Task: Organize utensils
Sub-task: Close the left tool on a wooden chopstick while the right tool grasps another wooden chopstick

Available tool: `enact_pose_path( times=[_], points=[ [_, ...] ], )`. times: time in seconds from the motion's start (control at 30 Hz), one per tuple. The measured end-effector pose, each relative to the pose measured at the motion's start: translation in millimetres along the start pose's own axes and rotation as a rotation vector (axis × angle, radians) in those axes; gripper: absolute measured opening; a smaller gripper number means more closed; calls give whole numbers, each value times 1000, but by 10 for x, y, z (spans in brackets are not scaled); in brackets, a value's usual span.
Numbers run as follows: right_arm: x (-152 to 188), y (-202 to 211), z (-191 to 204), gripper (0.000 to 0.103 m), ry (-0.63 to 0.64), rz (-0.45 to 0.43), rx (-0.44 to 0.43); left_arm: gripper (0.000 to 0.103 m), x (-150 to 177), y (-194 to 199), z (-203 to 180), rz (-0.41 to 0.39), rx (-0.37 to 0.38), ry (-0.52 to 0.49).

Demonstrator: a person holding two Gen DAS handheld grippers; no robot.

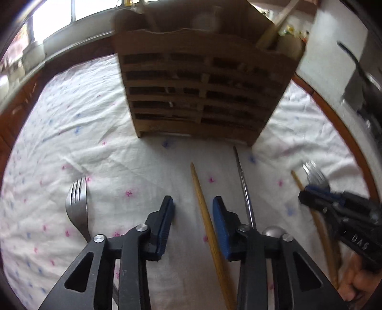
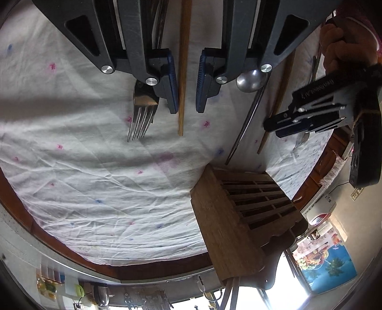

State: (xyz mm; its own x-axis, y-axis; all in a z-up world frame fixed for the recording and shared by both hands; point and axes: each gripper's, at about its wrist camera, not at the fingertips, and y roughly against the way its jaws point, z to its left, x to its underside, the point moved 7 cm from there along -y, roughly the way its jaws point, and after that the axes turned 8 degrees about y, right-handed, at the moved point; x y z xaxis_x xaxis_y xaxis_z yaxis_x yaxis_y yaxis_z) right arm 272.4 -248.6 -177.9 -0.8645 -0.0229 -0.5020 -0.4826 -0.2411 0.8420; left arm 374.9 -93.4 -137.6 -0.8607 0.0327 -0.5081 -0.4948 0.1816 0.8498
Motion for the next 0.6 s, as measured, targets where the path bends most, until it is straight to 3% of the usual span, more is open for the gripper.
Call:
enact_pose_path(
  times=[0.17, 0.33, 0.4, 0.6],
  points=[
    [5, -3, 35, 14, 48, 24, 8, 18, 47, 11, -58, 5, -10, -45],
    [0, -13, 62, 14, 76, 28, 30, 16, 75, 19, -101, 13, -20, -76],
    [2, -10, 66, 7, 89, 27, 52, 12, 69, 8, -113, 13, -10, -77],
    [20, 105, 77, 6, 50, 9, 12, 4, 81, 61, -30, 19, 41, -27]
  ],
)
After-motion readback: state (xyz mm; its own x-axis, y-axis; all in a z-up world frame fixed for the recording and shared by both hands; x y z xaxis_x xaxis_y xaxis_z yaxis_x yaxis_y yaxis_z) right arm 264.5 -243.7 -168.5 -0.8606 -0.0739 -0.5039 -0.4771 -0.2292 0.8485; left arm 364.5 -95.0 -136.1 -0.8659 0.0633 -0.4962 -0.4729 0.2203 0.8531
